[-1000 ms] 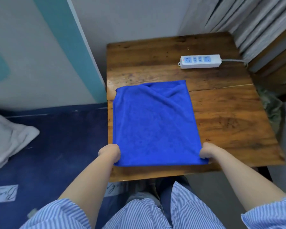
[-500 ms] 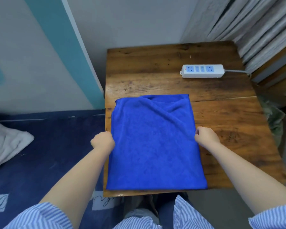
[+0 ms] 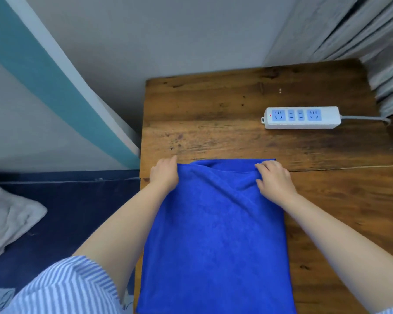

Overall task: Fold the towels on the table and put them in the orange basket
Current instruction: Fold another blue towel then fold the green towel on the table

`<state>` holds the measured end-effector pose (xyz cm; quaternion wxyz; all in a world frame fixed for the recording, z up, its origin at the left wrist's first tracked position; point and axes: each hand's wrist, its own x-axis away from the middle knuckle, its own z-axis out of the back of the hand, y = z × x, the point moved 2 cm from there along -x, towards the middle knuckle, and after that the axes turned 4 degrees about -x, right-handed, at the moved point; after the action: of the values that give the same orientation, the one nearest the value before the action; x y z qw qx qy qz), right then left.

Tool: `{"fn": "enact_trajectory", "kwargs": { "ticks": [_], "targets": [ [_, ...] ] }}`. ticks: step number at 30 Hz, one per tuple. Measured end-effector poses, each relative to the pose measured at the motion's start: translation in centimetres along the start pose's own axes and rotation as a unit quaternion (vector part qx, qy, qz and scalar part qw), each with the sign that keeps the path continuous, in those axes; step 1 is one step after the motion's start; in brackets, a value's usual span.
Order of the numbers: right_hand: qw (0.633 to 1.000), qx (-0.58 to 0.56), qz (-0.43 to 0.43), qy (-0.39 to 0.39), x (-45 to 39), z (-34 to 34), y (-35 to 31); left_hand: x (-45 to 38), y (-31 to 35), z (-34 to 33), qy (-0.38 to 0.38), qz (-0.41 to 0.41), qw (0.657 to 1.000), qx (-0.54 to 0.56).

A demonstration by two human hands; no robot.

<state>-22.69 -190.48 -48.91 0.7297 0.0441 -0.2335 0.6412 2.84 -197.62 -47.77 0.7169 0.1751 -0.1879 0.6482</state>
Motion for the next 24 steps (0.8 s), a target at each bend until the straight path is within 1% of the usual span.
{"fn": "enact_trajectory", "kwargs": {
  "ticks": [2,4,6,8,10,12,13,15,17,19,21,24],
  "targets": [
    [0.999,0.022,-0.011,-0.026,-0.9,0.0,0.2,-1.0,-0.2,-0.1,-0.025,-0.023,0.999,-0.039],
    [0.997,0.045,-0.018,-0.052,-1.6,0.4,0.4,-1.6,-0.8,0.1,-0.032,-0.049,0.997,-0.058],
    [0.997,-0.001,-0.011,-0.079,-2.2,1.2,0.7,-1.6,-1.4,0.4,-0.035,-0.078,0.996,-0.029],
    [0.994,-0.057,0.014,-0.091,-2.7,2.0,1.1,-1.2,-2.0,0.6,-0.047,-0.102,0.993,0.027],
    [0.993,-0.083,0.036,-0.071,-2.9,2.8,1.6,-0.6,-2.6,0.6,-0.078,-0.114,0.987,0.081],
    [0.994,-0.105,0.027,-0.032,-3.0,3.3,2.2,-0.1,-2.9,0.4,-0.091,-0.133,0.984,0.073],
    [0.994,-0.108,0.018,-0.025,-3.1,3.2,2.4,0.1,-3.0,0.2,-0.086,-0.142,0.985,0.051],
    [0.995,-0.09,0.012,-0.043,-3.1,2.6,2.5,0.3,-3.0,-0.3,-0.057,-0.143,0.988,0.004],
    [0.995,-0.084,0.018,-0.05,-3.0,1.9,2.2,0.3,-3.1,-0.6,-0.017,-0.12,0.992,-0.022],
    [0.995,-0.091,0.011,-0.037,-3.0,1.6,1.7,0.1,-2.9,-0.7,0.008,-0.1,0.995,-0.021],
    [0.996,-0.086,-0.002,-0.032,-3.1,1.7,1.5,-0.3,-2.4,-0.8,0.001,-0.108,0.994,-0.015],
    [0.997,-0.05,0.015,-0.059,-3.3,2.2,1.3,-0.8,-1.1,-0.6,-0.027,-0.148,0.988,-0.017]
  ]
}}
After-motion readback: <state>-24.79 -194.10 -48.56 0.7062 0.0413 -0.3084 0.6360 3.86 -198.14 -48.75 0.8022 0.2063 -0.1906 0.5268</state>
